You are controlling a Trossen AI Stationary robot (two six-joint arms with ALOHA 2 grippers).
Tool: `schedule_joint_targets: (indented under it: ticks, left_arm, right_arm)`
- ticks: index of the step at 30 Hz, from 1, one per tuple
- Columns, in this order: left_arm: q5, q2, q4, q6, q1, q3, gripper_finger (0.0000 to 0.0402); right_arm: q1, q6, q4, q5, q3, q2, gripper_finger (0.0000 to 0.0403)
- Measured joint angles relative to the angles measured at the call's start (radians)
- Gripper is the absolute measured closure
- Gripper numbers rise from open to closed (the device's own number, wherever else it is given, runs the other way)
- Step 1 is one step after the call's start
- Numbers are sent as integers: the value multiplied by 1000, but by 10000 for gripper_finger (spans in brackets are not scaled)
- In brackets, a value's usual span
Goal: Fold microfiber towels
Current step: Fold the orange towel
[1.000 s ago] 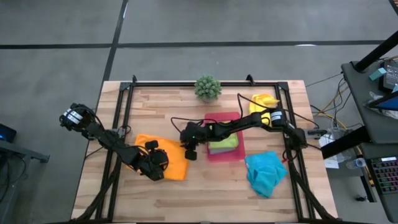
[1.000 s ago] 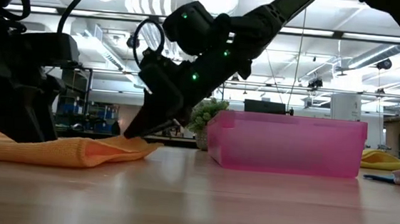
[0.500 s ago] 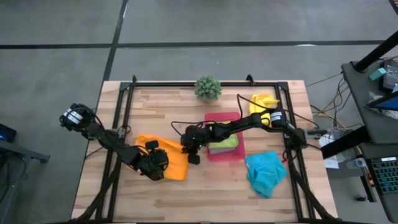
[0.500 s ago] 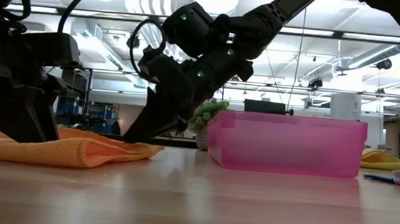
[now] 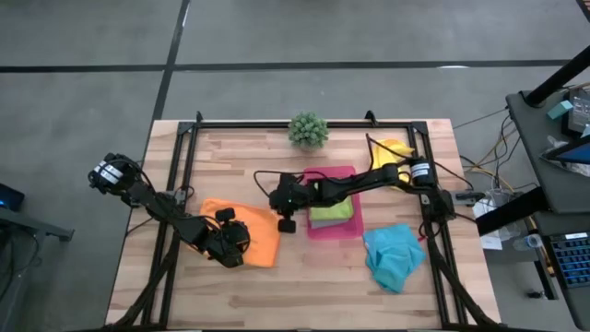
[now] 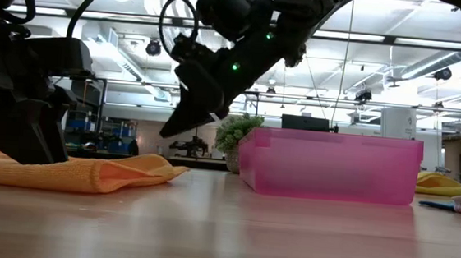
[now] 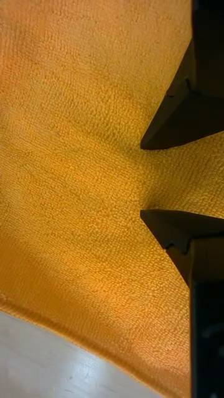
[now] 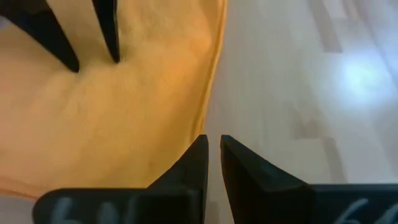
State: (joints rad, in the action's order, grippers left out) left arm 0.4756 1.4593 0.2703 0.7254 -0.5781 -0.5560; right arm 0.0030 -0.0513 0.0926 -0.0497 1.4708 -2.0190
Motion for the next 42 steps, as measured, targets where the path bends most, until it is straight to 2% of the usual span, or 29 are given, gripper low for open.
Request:
schedule_joint_targets:
  ticks: [4, 14, 19, 25, 36, 42]
  left_arm:
    - [1, 0, 0, 0, 0, 0, 246]
    - [1, 0, -1, 0, 0, 0, 246]
    - [1, 0, -1, 0, 1, 0, 246]
    - [3, 0, -1, -1, 0, 0, 246]
    - [4, 0, -1, -1, 0, 0, 246]
    - [4, 0, -1, 0, 1, 0, 246]
  right_arm:
    - [-6, 34, 16, 42, 0, -6, 352]
    - [-3, 97, 4, 57, -4, -46, 259]
    - [8, 103, 0, 56, -5, -53, 247]
    - [32, 115, -16, 57, -4, -74, 279]
    - [58, 119, -45, 48, -4, -83, 371]
    - [59, 120, -45, 48, -4, -53, 393]
